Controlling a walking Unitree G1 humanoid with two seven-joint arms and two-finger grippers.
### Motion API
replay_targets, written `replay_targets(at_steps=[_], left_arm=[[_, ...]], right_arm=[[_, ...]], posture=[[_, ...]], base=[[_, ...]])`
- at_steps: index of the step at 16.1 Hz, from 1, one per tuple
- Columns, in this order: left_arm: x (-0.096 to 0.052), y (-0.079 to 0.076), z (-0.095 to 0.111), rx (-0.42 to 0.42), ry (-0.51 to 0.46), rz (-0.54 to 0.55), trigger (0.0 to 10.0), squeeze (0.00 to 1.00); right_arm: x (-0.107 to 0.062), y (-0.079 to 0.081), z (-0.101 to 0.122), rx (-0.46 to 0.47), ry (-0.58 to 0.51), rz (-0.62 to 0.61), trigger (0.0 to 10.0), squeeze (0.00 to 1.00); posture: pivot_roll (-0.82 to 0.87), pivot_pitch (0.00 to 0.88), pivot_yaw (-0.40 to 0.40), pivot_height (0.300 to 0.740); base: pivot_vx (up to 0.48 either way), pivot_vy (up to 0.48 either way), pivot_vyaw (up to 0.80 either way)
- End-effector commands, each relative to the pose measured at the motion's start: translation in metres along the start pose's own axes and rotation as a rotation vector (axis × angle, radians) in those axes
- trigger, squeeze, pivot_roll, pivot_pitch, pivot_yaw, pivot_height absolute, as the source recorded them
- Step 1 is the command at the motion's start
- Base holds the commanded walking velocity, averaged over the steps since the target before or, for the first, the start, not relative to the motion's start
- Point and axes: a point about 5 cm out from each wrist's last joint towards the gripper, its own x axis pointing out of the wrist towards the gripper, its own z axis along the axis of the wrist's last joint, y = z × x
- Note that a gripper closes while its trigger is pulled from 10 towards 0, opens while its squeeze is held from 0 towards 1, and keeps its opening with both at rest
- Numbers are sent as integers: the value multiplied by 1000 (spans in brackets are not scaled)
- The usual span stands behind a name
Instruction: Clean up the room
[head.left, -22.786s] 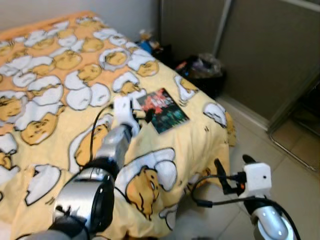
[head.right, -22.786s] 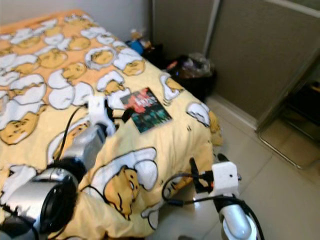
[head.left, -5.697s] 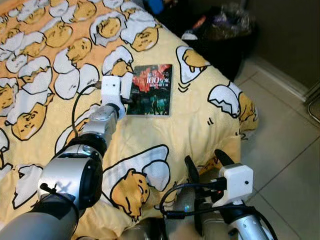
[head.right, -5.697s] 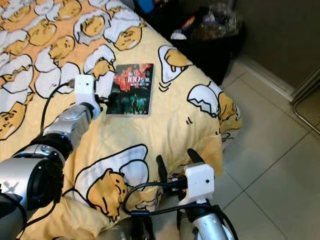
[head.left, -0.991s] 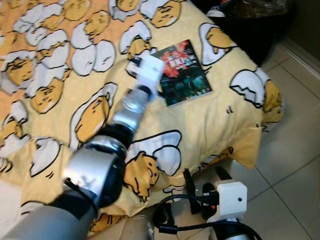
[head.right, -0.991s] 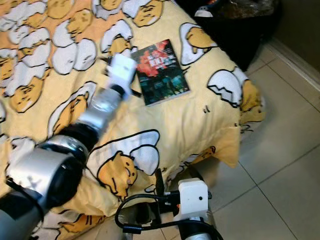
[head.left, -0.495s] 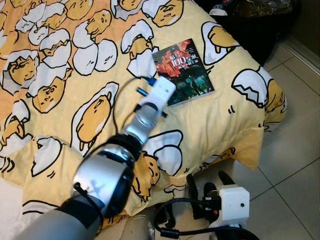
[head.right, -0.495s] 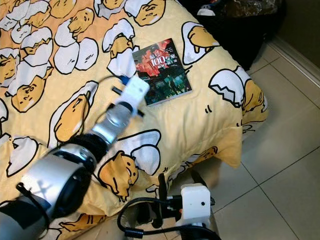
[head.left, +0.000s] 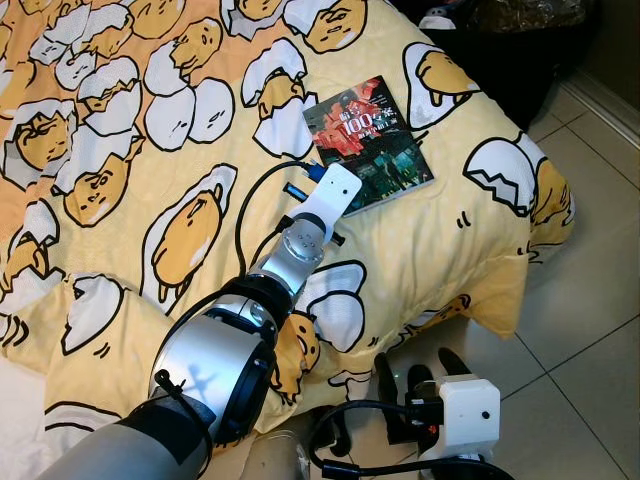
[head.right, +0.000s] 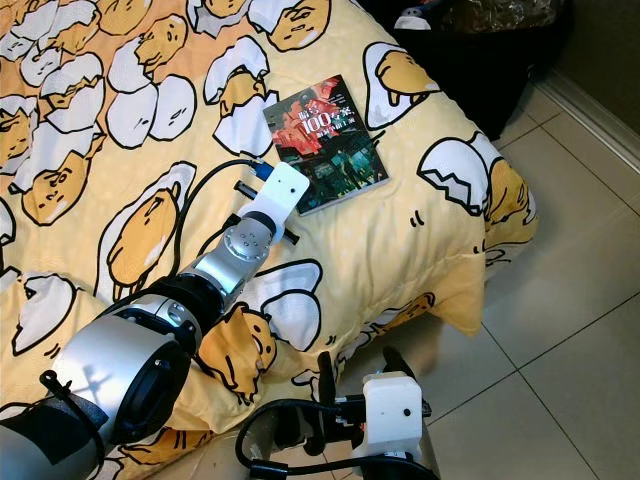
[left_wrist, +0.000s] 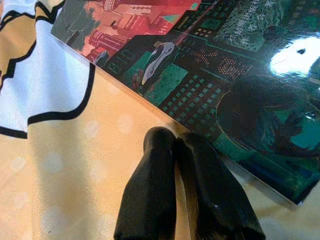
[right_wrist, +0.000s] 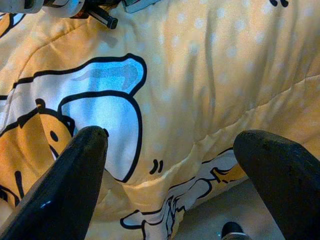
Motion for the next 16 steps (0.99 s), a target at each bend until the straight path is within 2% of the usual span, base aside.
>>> replay_targets(at_steps=[1,10,11,12,14,16], left_arm=[[-4,-3,-18,1,63,-14,10000,0],[-4,-3,-18,1,63,-14,10000,0],[-5,-17,-5,-171,-25,-133,10000,0],[-7,-17,5,-359,-134,-232,10000,0],[-8,1,-4,-434,-143,-222,10000,0],[-9,7,-8,-449,-146,-221,10000,0]], right_arm=[[-3,10,0,25,6,26,10000,0],[-3,10,0,25,6,26,10000,0],[8,0,-1,4,-14,21,10000,0],[26,-17,-1,-23,-42,11,10000,0],[39,-24,1,-39,-63,20,10000,0],[45,-24,2,-47,-72,32,10000,0]], posture=[[-318,330,276,740],[-318,330,276,740],[-234,202,265,740],[-214,174,258,740],[-189,134,247,740],[-179,115,242,740]], base=[[0,0,0],[0,0,0],[0,0,0],[0,0,0],[0,0,0],[0,0,0]])
